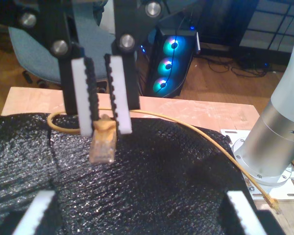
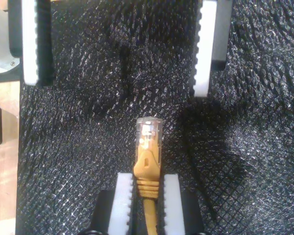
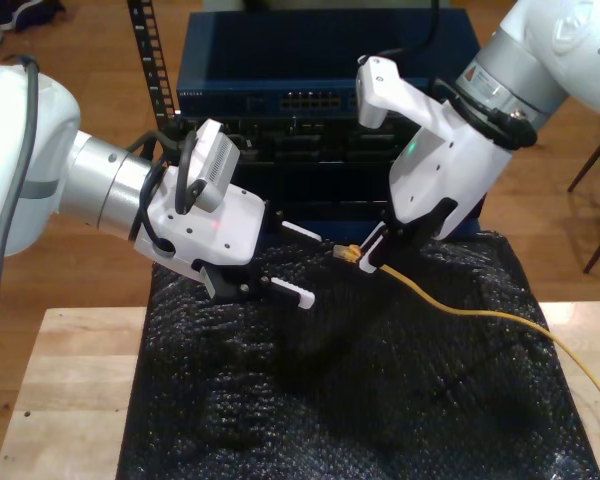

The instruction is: Grab the cable and plug it in

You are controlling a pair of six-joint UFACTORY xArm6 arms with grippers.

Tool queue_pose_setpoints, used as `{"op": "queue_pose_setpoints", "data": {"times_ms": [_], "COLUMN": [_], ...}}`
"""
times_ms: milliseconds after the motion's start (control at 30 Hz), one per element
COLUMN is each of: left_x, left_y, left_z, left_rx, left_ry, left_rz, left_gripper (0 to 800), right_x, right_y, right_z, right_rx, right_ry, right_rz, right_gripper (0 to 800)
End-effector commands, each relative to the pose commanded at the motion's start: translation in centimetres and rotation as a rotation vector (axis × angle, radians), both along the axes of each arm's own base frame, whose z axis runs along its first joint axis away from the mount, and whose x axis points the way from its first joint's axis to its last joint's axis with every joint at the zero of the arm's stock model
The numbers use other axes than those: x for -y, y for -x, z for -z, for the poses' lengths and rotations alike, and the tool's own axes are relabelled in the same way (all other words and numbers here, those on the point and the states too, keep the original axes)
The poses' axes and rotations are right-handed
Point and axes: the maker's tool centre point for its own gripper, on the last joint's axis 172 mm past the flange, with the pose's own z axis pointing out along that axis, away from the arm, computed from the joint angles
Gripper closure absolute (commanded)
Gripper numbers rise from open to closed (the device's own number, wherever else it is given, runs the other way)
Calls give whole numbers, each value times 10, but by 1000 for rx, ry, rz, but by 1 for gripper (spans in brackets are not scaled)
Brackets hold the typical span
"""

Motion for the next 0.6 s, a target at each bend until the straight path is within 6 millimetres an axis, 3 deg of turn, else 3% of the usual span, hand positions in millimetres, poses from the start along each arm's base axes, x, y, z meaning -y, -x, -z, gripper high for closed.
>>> {"op": "queue_pose_setpoints", "data": {"times_ms": [600], "left_x": [4], "left_y": [-10], "left_z": [-9], "left_rx": [8], "left_ry": [31], "left_rz": [-16], "left_gripper": [118], "right_x": [-11], "right_y": [2], "right_z": [-7], "right_rx": [-2], "right_ry": [-36], "right_rz": [0], "right_gripper": [793]}}
